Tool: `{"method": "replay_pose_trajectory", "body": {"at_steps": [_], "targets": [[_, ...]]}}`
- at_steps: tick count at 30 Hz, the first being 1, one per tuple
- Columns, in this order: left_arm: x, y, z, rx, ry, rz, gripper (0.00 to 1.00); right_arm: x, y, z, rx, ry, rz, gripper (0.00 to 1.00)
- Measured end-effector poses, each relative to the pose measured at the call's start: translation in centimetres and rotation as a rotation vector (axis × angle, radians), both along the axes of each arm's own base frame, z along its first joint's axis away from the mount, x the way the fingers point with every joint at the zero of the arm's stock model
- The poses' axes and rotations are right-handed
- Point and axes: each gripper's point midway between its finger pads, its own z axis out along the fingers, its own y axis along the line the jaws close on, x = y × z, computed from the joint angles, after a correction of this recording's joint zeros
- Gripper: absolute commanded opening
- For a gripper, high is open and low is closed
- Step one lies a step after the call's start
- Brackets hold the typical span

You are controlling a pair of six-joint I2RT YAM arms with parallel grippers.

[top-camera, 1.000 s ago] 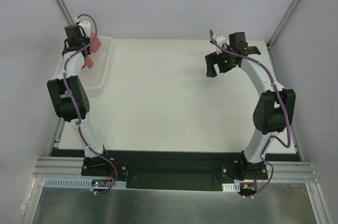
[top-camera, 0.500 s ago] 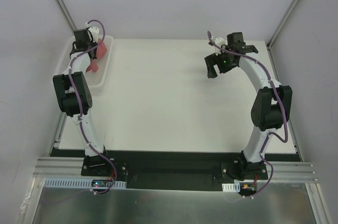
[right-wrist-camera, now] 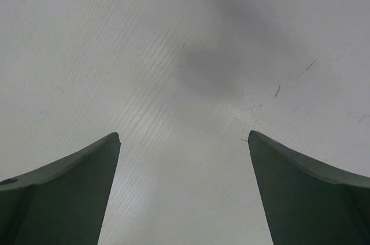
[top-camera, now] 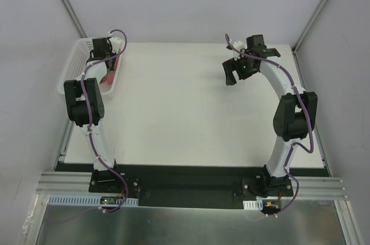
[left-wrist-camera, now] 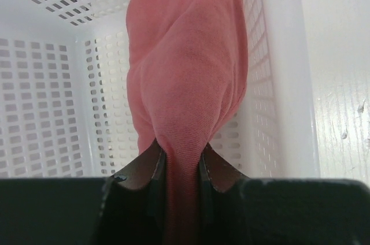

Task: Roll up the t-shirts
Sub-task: Place the T-shirt in the bin.

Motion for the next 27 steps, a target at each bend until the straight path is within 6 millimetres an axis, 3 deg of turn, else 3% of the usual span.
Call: {"method": "replay_pose_trajectory", "body": {"at_steps": [1,4,6,8,14,16,17,18,21,27], "targets": [[0.0,-0.2,-0.1,0.004,0.0,-0.007,0.0,0.0,0.1,0.0,0.0,0.0,0.002,0.96],[0.0,-0.3,-0.3,0.011,0.004,-0.016,0.19,-0.1,0.4,0.0,0.0,0.001,0.008,0.96],[-0.1,-0.5,-0.5,0.017,0.011,-0.025,0.2,-0.2,0.6,0.0,0.0,0.001,0.013,0.96],[-0.3,-0.7,-0.7,0.019,0.02,-0.031,0.0,-0.2,0.7,-0.1,-0.001,0.003,0.017,0.96],[-0.6,-0.6,-1.5,0.034,0.049,-0.046,0.01,-0.3,1.1,-0.6,-0.004,0.014,0.026,0.96],[-0.7,-0.7,-1.7,0.029,0.057,-0.054,0.14,-0.3,1.1,-0.7,-0.004,0.017,0.026,0.96],[-0.8,-0.9,-1.8,0.022,0.061,-0.061,0.3,-0.3,1.1,-0.7,-0.005,0.017,0.027,0.96],[-0.8,-1.0,-1.9,0.016,0.064,-0.066,0.39,-0.3,1.1,-0.7,-0.005,0.017,0.027,0.96],[-1.1,-1.8,-2.3,-0.019,0.081,-0.092,0.58,-0.3,1.1,-0.7,-0.006,0.015,0.03,0.96],[-2.7,-3.8,-3.5,-0.118,0.141,-0.142,0.64,-0.3,1.1,-0.7,-0.007,0.013,0.033,0.96]]}}
